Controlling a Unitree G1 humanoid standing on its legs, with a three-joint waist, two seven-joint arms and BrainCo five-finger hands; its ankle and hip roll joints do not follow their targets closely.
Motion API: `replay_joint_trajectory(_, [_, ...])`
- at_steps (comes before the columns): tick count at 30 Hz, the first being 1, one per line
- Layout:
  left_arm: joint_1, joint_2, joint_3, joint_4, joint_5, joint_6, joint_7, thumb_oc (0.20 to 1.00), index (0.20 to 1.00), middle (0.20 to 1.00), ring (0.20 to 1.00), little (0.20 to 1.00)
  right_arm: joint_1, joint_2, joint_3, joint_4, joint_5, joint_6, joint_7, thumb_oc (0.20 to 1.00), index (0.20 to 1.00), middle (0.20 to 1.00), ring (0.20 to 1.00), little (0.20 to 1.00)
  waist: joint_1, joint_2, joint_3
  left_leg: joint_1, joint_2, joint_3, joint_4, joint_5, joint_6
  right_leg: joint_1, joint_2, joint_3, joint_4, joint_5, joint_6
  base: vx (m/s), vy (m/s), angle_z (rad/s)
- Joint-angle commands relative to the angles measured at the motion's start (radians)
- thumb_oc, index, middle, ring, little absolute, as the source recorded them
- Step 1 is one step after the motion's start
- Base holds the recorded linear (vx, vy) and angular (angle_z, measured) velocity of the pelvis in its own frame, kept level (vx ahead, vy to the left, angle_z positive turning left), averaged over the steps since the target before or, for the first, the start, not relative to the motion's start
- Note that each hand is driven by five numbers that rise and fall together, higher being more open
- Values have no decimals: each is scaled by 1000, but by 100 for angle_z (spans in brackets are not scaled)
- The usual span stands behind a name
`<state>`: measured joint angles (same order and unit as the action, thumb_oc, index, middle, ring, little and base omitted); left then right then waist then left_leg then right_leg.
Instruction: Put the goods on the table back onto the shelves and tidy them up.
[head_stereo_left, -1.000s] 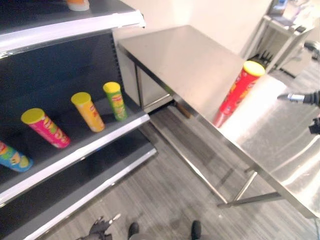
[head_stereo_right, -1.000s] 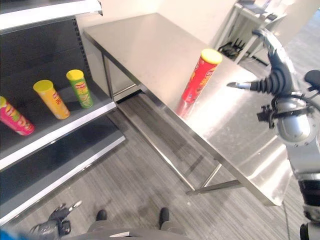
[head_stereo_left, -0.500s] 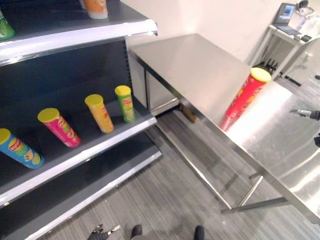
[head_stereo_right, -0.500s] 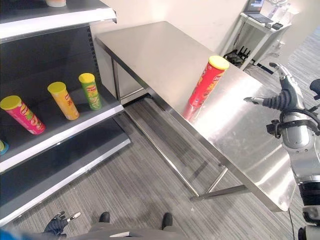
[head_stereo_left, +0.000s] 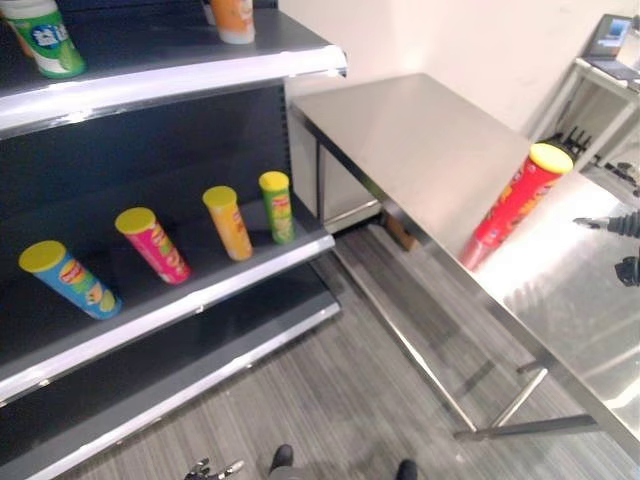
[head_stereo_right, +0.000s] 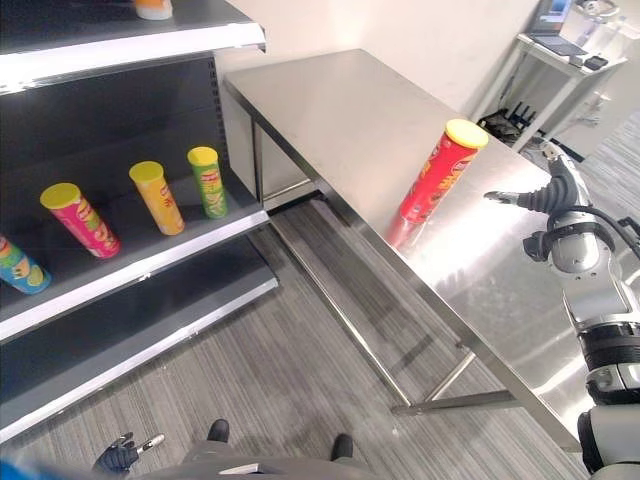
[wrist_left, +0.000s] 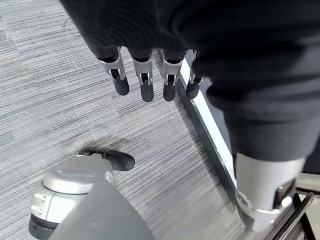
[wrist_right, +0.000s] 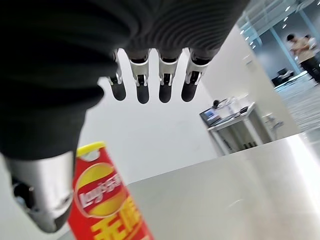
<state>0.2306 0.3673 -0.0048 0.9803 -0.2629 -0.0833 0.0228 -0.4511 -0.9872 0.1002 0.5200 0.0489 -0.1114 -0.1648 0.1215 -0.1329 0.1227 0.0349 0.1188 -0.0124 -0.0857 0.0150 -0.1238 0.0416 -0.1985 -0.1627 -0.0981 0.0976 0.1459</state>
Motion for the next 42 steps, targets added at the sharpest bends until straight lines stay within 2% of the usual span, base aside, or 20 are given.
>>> replay_joint_trajectory(1, [-22, 0, -51, 7, 3, -11, -9, 1000, 1000, 1000, 1000, 1000, -139, -82, 46, 7, 30, -10, -27, 1000, 1000, 1000, 1000, 1000, 23, 29, 21, -48, -71, -50, 7, -8, 71, 119, 1, -99, 78, -155, 51, 0, 0, 0])
replay_joint_trajectory(7, [-26, -1, -78, -19, 14, -12, -11, 1000, 1000, 1000, 1000, 1000, -165, -80, 65, -12, 15, -10, -35, 1000, 1000, 1000, 1000, 1000, 12, 43, 27, -48, -66, -45, 5, -8, 69, 114, 1, -94, 70, -149, 48, 0, 0, 0])
replay_joint_trajectory(14, [-42, 3, -113, -49, 35, -15, -15, 1000, 1000, 1000, 1000, 1000, -211, -55, 113, -78, 4, -15, -31, 1000, 1000, 1000, 1000, 1000, -15, 60, 33, -32, -64, -3, 5, -25, 79, 88, -9, -51, 53, -115, 61, 6, 45, -17])
replay_joint_trajectory(24, [-68, 22, -136, -95, 42, -22, -20, 1000, 1000, 1000, 1000, 1000, -187, -41, 130, -129, 10, -17, 2, 1000, 1000, 1000, 1000, 1000, -37, 61, 31, -15, -77, 27, 2, -46, 93, 76, -34, -30, 65, -95, 79, 8, 54, -32])
replay_joint_trajectory(25, [-111, 3, -62, -19, 53, -3, 16, 1000, 1000, 1000, 1000, 1000, 153, -54, -149, -45, 28, 1, -4, 1000, 1000, 1000, 1000, 1000, -47, 67, 55, 34, 113, 0, 15, -25, -36, 24, -28, -120, 11, -49, 70, 22, 34, -16])
replay_joint_trajectory(42, [-86, -14, -41, 38, 54, 1, 13, 1000, 1000, 1000, 1000, 1000, 112, -104, -139, -32, 17, -15, -21, 1000, 1000, 1000, 1000, 1000, -21, 57, 43, 37, 121, -11, 1, -19, -48, 58, -21, -169, 11, -66, 63, 20, -8, 6])
